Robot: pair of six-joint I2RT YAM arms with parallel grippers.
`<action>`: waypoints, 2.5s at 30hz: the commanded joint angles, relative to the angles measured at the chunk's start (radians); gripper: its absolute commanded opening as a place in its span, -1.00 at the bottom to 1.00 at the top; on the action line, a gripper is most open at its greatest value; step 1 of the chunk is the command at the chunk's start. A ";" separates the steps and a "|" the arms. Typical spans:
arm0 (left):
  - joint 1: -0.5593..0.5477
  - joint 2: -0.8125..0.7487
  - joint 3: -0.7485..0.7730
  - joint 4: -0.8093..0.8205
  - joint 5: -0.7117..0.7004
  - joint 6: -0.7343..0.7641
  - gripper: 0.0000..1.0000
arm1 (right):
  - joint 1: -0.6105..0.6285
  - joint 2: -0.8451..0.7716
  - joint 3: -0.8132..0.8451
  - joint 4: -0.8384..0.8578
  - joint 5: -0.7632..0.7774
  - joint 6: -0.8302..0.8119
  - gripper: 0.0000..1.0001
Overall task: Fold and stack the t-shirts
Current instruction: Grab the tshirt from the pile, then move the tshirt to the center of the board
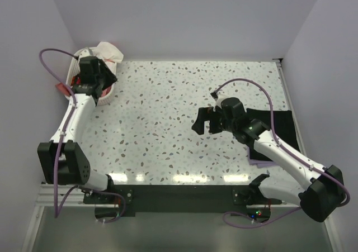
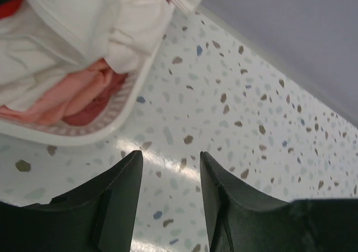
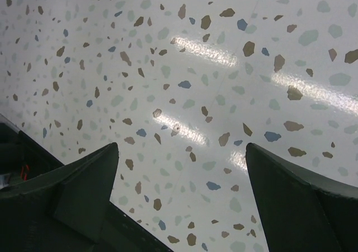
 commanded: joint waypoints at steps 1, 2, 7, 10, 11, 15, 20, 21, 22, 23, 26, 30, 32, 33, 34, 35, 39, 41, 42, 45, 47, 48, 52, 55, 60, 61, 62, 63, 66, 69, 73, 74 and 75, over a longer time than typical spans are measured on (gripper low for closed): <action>0.121 0.073 0.110 0.020 -0.051 0.044 0.01 | 0.001 -0.002 0.025 0.034 -0.066 -0.011 0.98; 0.141 0.123 0.151 0.023 -0.054 0.050 0.02 | 0.001 0.001 0.025 0.034 -0.078 -0.011 0.98; 0.210 0.279 0.265 0.029 -0.054 0.076 0.22 | 0.001 0.005 0.022 0.028 -0.092 -0.013 0.98; 0.229 0.380 0.326 0.057 -0.036 0.089 0.35 | 0.001 0.015 0.015 0.045 -0.121 -0.010 0.98; 0.232 0.395 0.330 0.071 -0.033 0.089 0.37 | 0.001 0.018 0.013 0.048 -0.126 -0.010 0.98; 0.247 0.446 0.339 0.154 0.003 0.089 0.40 | 0.001 0.038 0.004 0.057 -0.138 -0.007 0.98; 0.265 0.494 0.388 0.172 0.006 0.075 0.14 | 0.000 0.044 -0.001 0.060 -0.141 -0.007 0.98; 0.270 0.498 0.397 0.175 0.013 0.073 0.02 | 0.000 0.043 -0.002 0.061 -0.141 -0.007 0.98; 0.273 0.504 0.408 0.178 0.015 0.076 -0.07 | 0.001 0.040 -0.005 0.064 -0.140 -0.007 0.98; 0.273 0.507 0.435 0.177 0.018 0.079 -0.27 | 0.003 0.038 -0.007 0.064 -0.137 -0.008 0.98; 0.276 0.524 0.499 0.158 0.026 0.093 -0.67 | 0.001 0.040 -0.008 0.068 -0.132 -0.008 0.97; 0.279 0.540 0.575 0.108 0.044 0.112 -1.00 | 0.001 0.043 -0.005 0.070 -0.132 -0.007 0.98; 0.279 0.509 0.587 0.111 0.053 0.116 -1.00 | 0.001 0.044 -0.002 0.073 -0.128 -0.004 0.98; 0.278 0.495 0.592 0.120 0.066 0.116 -1.00 | 0.000 0.044 0.002 0.076 -0.123 -0.002 0.98; 0.279 0.468 0.612 0.118 0.069 0.119 -1.00 | 0.001 0.043 0.005 0.076 -0.123 -0.002 0.97; 0.278 0.454 0.629 0.117 0.075 0.121 -1.00 | 0.001 0.044 0.007 0.082 -0.123 0.001 0.98; 0.279 0.394 0.725 0.100 0.147 0.119 -1.00 | 0.000 0.052 0.027 0.084 -0.114 0.004 0.98; 0.278 0.351 0.771 0.108 0.182 0.109 -1.00 | 0.000 0.057 0.035 0.084 -0.102 0.006 0.97; 0.276 0.337 0.785 0.123 0.217 0.103 -1.00 | 0.001 0.060 0.044 0.084 -0.100 0.007 0.97; 0.276 0.271 0.816 0.181 0.297 0.078 -1.00 | 0.001 0.067 0.062 0.082 -0.091 0.006 0.97; 0.272 0.227 0.837 0.224 0.349 0.058 -1.00 | 0.001 0.071 0.071 0.073 -0.076 0.004 0.97; 0.269 0.215 0.846 0.236 0.368 0.050 -1.00 | 0.001 0.071 0.081 0.071 -0.069 0.004 0.97; 0.239 0.123 0.866 0.318 0.455 0.020 -1.00 | 0.001 0.072 0.101 0.056 -0.051 -0.005 0.97; 0.171 0.067 0.862 0.339 0.480 0.039 -1.00 | 0.001 0.072 0.113 0.047 -0.036 -0.011 0.97; -0.003 -0.028 0.644 0.413 0.443 0.041 -1.00 | 0.001 0.069 0.116 0.039 -0.017 -0.007 0.97; -0.026 -0.045 0.586 0.431 0.432 0.034 -1.00 | 0.001 0.068 0.114 0.036 -0.016 -0.004 0.97; -0.082 -0.058 0.530 0.474 0.406 0.033 -1.00 | 0.001 0.064 0.111 0.038 -0.014 -0.001 0.97; -0.118 -0.074 0.427 0.486 0.383 0.040 -1.00 | 0.001 0.057 0.102 0.036 -0.014 0.003 0.98; -0.247 -0.056 0.310 0.535 0.340 0.035 -1.00 | 0.000 0.045 0.081 0.033 -0.002 0.009 0.98; -0.383 0.041 0.170 0.597 0.288 0.024 -1.00 | 0.001 0.037 0.055 0.025 0.020 0.021 0.98; -0.510 0.229 0.175 0.631 0.293 0.001 -0.94 | 0.000 0.038 0.021 0.024 0.030 0.047 0.98; -0.552 0.272 0.190 0.628 0.294 -0.002 -0.91 | 0.000 0.041 0.009 0.022 0.036 0.050 0.97; -0.567 0.359 0.242 0.617 0.297 -0.003 -0.88 | 0.001 0.043 0.004 0.025 0.038 0.053 0.97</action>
